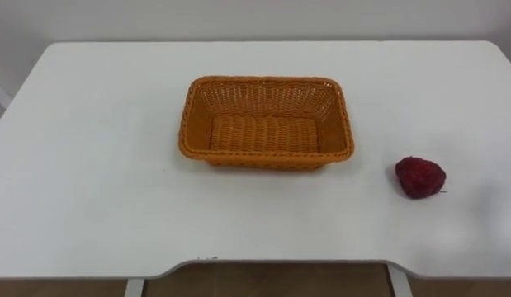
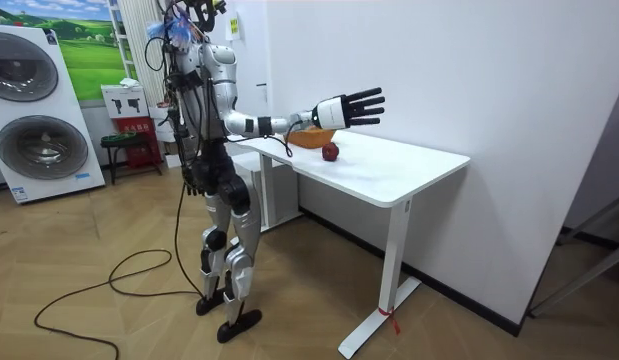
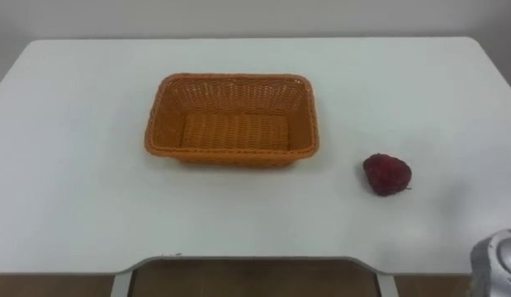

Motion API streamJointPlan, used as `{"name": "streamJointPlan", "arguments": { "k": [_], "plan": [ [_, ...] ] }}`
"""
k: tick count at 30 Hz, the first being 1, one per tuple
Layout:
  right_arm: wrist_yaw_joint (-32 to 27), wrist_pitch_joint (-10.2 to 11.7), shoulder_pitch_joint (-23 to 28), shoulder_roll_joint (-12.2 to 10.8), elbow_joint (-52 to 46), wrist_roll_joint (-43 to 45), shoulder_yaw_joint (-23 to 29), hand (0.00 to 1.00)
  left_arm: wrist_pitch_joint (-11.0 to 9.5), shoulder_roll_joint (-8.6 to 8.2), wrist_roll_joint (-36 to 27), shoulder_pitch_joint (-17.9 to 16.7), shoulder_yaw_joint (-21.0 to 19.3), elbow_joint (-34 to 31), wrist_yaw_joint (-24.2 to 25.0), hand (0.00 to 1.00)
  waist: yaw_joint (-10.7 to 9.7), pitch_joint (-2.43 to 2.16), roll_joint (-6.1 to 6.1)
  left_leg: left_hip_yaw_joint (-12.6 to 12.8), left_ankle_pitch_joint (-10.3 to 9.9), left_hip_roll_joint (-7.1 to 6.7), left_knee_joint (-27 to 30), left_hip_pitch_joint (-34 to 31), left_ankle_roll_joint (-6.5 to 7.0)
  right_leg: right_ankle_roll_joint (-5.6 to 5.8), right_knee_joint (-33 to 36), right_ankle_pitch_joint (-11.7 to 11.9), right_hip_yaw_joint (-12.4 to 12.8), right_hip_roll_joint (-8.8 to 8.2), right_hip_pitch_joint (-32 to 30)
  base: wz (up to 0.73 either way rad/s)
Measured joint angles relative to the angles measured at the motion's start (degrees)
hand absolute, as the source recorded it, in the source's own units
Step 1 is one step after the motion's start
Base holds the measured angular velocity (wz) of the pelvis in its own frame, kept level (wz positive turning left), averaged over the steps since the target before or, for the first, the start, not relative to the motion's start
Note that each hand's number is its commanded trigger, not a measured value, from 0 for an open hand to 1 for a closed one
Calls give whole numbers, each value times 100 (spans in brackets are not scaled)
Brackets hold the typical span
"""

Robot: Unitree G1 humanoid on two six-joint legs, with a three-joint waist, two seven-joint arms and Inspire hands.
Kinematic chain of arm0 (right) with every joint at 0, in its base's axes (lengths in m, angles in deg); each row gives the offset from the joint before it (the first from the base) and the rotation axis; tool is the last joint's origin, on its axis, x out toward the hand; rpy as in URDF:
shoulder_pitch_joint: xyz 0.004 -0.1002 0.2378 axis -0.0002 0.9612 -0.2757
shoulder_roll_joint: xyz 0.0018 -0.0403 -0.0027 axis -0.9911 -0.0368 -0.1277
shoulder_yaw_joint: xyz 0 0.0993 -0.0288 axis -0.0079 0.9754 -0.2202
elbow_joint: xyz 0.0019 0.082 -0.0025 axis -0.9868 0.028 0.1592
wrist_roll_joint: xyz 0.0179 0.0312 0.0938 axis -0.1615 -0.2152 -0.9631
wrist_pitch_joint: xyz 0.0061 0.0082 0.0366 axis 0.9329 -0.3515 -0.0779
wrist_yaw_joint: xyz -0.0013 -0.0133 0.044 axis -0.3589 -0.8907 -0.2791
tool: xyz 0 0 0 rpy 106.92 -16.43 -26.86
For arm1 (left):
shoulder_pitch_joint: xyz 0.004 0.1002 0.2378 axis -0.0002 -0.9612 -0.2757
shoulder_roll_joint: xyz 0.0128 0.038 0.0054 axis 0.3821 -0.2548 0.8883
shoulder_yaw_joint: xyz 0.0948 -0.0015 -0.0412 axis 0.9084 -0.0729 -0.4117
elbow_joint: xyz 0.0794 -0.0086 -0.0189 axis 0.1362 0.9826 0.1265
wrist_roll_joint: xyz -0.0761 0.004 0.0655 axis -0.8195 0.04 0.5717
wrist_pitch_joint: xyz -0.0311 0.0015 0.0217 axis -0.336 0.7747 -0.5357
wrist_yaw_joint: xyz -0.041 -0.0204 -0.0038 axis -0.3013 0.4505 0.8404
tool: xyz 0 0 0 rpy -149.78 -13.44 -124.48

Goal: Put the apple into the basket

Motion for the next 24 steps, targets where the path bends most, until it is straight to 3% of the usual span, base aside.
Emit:
{"name": "streamJointPlan", "arguments": {
  "k": [5,13,24],
  "plan": [
    [626,30,57,1,38,358,-809,0,-76,6,14,5,195,4,35,0,140,31,30,0,21,42,-42,49,-16,-24,-199,102,-30,28,104,-2],
    [1593,32,296,8,249,341,-1553,0,-75,7,10,-28,271,-4,188,0,250,38,25,7,22,74,-29,14,-18,-26,-203,109,-83,21,86,0],
    [2650,-25,273,8,920,360,-1819,0,-65,30,48,51,326,-11,342,0,263,29,14,-40,28,77,-26,-46,-19,-30,-204,116,-202,3,87,2]
  ]
}}
